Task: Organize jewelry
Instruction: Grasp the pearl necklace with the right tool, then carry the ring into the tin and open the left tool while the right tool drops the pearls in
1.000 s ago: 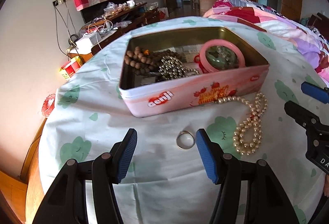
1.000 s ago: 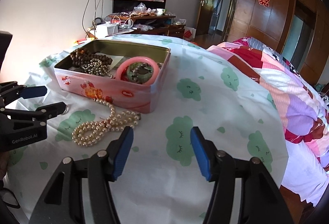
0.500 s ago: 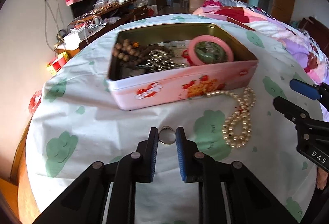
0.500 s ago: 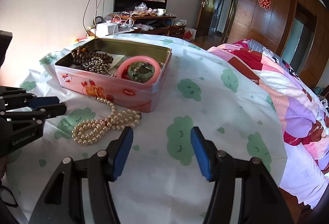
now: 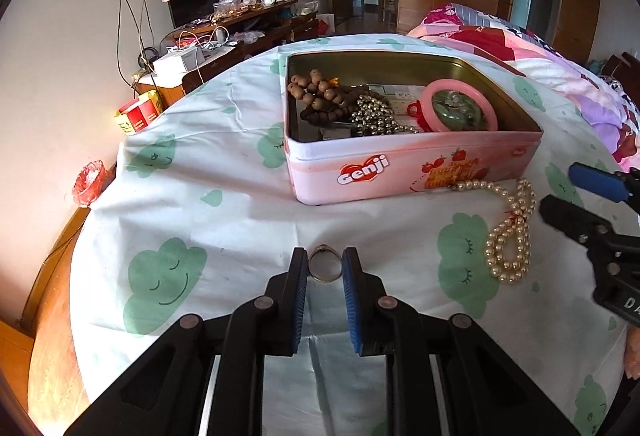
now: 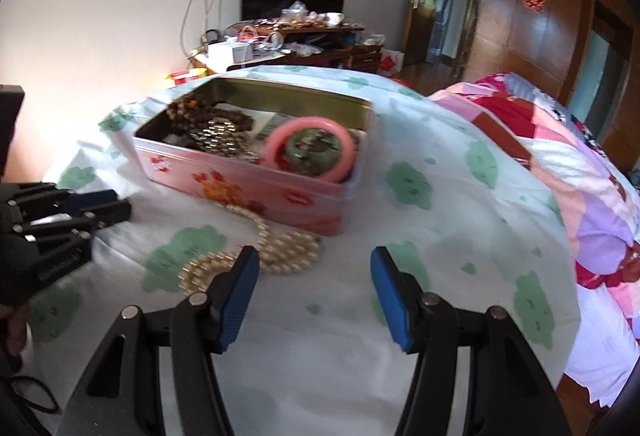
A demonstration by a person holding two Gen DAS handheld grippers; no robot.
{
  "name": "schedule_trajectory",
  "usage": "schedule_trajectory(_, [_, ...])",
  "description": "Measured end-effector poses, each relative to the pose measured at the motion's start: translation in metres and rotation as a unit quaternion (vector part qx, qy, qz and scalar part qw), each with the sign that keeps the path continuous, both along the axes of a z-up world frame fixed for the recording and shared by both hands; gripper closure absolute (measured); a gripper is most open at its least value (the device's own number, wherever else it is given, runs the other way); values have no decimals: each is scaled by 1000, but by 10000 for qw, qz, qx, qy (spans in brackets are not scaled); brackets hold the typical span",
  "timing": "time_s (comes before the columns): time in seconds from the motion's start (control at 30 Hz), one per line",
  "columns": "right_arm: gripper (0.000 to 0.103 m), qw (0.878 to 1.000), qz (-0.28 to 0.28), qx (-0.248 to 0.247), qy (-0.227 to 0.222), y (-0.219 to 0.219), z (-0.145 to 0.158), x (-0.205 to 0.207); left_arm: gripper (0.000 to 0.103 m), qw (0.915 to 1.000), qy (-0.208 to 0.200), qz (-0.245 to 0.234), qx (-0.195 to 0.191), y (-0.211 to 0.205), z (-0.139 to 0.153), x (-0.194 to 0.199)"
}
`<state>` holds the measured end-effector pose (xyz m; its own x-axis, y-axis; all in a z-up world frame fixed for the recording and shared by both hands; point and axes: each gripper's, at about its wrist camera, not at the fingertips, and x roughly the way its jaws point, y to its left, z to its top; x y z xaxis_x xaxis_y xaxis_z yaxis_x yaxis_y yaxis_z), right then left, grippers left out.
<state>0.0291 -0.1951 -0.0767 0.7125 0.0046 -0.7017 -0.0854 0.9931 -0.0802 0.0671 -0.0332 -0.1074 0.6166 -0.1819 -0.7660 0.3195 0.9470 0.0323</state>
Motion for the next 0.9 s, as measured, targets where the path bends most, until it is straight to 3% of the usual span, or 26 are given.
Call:
schedule_trajectory(0.33, [45,9983,250,15,526,13,-19,17,85,10000,0,31,-52,0,0,0])
schedule_trajectory(0.4, [57,9978,306,120,583,10,-19,14,85,10000,13,19,-73,0,0,-1])
schedule_trajectory(0.43, [72,9973,318,127,647,8,-21,12,85,10000,18,21,-85,0,1,-1])
schedule_trajectory(0.47, [81,9971,328,121,673,6,-22,10,85,10000,19,23,-88,0,1,-1])
schedule_trajectory(0.53, [88,9972,308,68,679,3,-21,6,85,10000,15,22,-84,0,1,-1])
schedule_trajectory(0.63, [89,9974,219,-232,647,0,-22,-1,85,9999,22,28,-100,1,0,-2])
schedule_trajectory(0.9, [89,9976,220,-268,592,-1,-22,-2,85,9999,21,23,-153,1,1,-4])
